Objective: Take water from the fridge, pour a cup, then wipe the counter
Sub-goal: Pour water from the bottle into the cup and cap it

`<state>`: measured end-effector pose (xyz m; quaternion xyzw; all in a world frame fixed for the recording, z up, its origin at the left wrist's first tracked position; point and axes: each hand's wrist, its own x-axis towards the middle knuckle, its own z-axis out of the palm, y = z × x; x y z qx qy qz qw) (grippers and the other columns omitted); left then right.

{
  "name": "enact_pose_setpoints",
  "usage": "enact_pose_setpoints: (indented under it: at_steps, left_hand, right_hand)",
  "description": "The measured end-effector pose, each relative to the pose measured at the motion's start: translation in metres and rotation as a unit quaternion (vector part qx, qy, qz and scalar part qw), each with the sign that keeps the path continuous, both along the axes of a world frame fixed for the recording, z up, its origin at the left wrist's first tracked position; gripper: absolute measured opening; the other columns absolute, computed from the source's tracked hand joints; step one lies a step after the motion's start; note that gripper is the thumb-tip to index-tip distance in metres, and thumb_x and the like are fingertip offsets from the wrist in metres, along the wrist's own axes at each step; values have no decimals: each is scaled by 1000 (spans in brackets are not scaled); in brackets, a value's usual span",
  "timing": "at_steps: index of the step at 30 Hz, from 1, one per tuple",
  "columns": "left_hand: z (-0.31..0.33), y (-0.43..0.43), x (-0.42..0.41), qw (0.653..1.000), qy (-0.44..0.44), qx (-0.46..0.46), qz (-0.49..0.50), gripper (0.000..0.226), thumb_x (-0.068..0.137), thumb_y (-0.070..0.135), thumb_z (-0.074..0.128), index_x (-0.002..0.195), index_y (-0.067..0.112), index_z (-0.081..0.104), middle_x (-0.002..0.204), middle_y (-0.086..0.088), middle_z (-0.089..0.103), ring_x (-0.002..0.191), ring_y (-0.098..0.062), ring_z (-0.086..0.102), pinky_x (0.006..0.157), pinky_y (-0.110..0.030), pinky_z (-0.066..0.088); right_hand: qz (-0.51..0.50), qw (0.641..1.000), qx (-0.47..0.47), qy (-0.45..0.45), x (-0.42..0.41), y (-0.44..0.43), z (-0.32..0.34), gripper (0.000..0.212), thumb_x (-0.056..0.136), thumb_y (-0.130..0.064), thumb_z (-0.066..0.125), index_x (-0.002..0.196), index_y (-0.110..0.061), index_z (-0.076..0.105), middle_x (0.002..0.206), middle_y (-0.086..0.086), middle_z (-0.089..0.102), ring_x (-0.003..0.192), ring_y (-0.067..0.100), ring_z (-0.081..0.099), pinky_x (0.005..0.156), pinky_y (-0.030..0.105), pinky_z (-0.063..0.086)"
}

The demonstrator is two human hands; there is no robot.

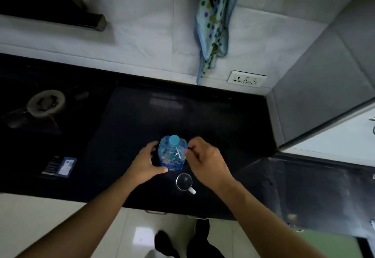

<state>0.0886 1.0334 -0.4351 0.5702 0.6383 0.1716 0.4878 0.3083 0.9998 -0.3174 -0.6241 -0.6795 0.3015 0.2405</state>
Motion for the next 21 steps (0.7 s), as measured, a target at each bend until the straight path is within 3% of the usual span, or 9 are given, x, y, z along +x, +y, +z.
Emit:
enact_pose_setpoints:
  at_steps: [2,5,9,13,16,18,21]
  left_hand:
    - [0,11,0,999,-6,15,-41,99,51,38,91,137,46,42,136,8,54,125,-9,54,108,-40,46]
    - [5,18,5,997,-23,4,-80,84,55,30,92,126,47,51,123,13,62,116,-5,60,104,-39,49]
    - [8,19,8,996,-40,-19,-79,71,56,26,93,112,47,56,112,11,68,103,-1,66,92,-33,54]
    - [16,19,11,995,-51,-25,-77,72,60,23,93,109,54,50,106,14,70,97,1,67,81,-19,50]
    - [20,16,14,997,-55,-11,-50,74,57,24,94,114,46,53,104,12,71,95,2,68,82,-22,54]
    - [25,11,14,998,-61,15,-32,75,55,25,95,116,40,54,104,11,72,94,3,69,85,-26,57]
    - [48,1,15,995,-76,58,-7,74,55,26,96,115,36,54,103,11,73,94,3,69,80,-21,57]
  right_hand:
    - [55,998,1,-43,-14,14,16,23,96,-42,54,106,-22,49,74,-9,52,59,5,50,52,20,37]
    - [94,980,24,-173,-33,29,23,39,97,-51,48,117,-18,43,84,1,62,68,18,62,57,29,47]
    - [95,943,39,-316,-47,41,21,45,100,-53,40,118,-13,42,69,2,56,56,21,58,51,32,47]
    - [77,944,12,-322,-56,52,21,39,100,-54,39,99,-15,37,56,-2,40,44,16,42,43,29,37]
    - [71,953,16,-295,-55,60,24,32,102,-46,41,104,-14,44,64,0,53,57,23,60,51,31,44]
    - [60,959,32,-276,-48,61,31,30,102,-42,41,108,-14,47,65,-1,52,61,26,63,54,31,42]
    - [48,965,102,-237,-39,59,48,25,99,-38,49,99,-13,53,58,0,54,60,31,65,54,30,36]
